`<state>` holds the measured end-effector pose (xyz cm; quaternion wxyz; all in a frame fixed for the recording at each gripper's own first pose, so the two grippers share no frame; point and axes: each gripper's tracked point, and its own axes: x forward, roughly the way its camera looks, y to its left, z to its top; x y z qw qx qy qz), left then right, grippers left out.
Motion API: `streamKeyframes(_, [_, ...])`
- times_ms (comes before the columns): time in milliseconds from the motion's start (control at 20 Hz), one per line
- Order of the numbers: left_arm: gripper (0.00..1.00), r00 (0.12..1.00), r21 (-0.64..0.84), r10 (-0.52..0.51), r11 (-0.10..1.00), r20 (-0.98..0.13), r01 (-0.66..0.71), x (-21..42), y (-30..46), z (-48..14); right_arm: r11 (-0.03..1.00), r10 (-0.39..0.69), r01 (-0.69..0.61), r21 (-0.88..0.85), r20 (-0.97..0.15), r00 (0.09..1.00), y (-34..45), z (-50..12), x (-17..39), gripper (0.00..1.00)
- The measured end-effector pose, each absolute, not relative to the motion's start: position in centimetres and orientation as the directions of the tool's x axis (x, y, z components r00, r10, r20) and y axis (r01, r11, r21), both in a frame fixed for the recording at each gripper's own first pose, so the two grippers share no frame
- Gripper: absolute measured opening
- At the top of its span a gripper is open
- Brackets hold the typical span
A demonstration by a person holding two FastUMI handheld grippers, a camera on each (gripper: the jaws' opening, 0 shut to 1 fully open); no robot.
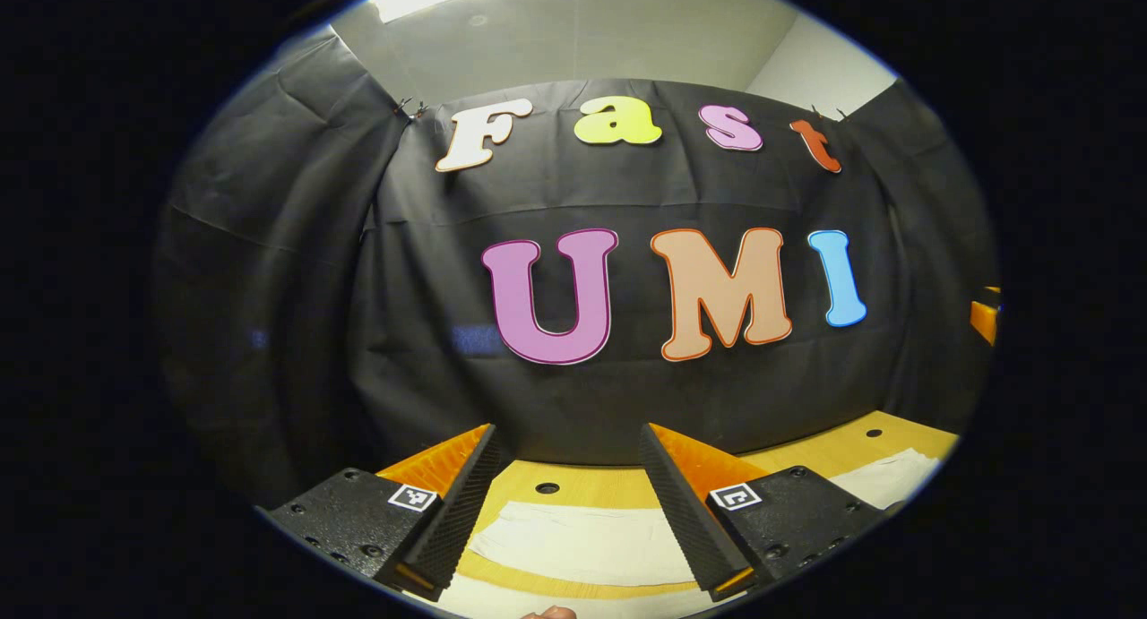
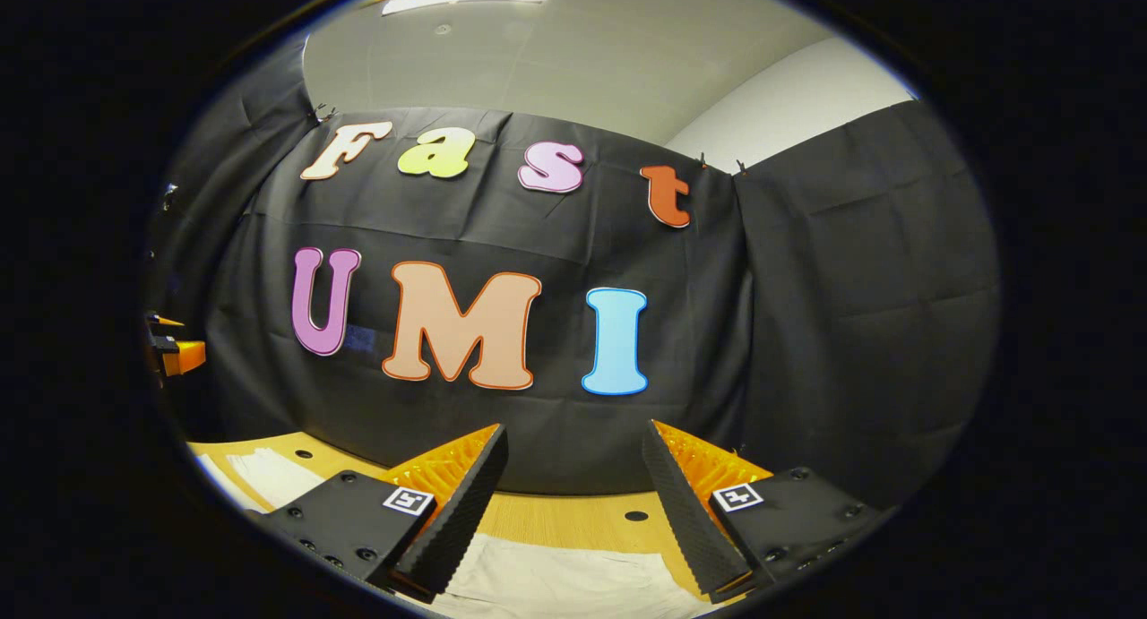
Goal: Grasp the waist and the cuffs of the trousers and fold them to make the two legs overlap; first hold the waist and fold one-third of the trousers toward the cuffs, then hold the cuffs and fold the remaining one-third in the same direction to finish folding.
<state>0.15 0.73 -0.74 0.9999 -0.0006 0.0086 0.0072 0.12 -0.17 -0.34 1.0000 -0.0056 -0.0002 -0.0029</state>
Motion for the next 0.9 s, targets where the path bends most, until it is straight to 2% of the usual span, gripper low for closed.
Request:
streamKeyframes(250, [0.94,1.0,0.002,0.014,1.0,-0.021,-0.014,0.2,0.5,-0.9,1.0,-0.003,0.003,-0.015,-0.013,1.0,-0.5,-1.1,0.2,0.97])
streamKeyframes(500, [0.94,0.999,-0.001,0.018,1.0,-0.033,-0.018,0.3,0.6,-1.2,0.996,0.022,-0.026,-0.089,-0.042,0.999,-1.4,-2.5,-0.2,0.97])
streamKeyframes(900, [0.94,0.999,-0.002,0.02,1.0,-0.051,-0.02,0.4,0.1,-1.9,0.924,0.11,-0.158,-0.35,-0.152,0.982,-4.2,-7.6,-2.8,0.98])
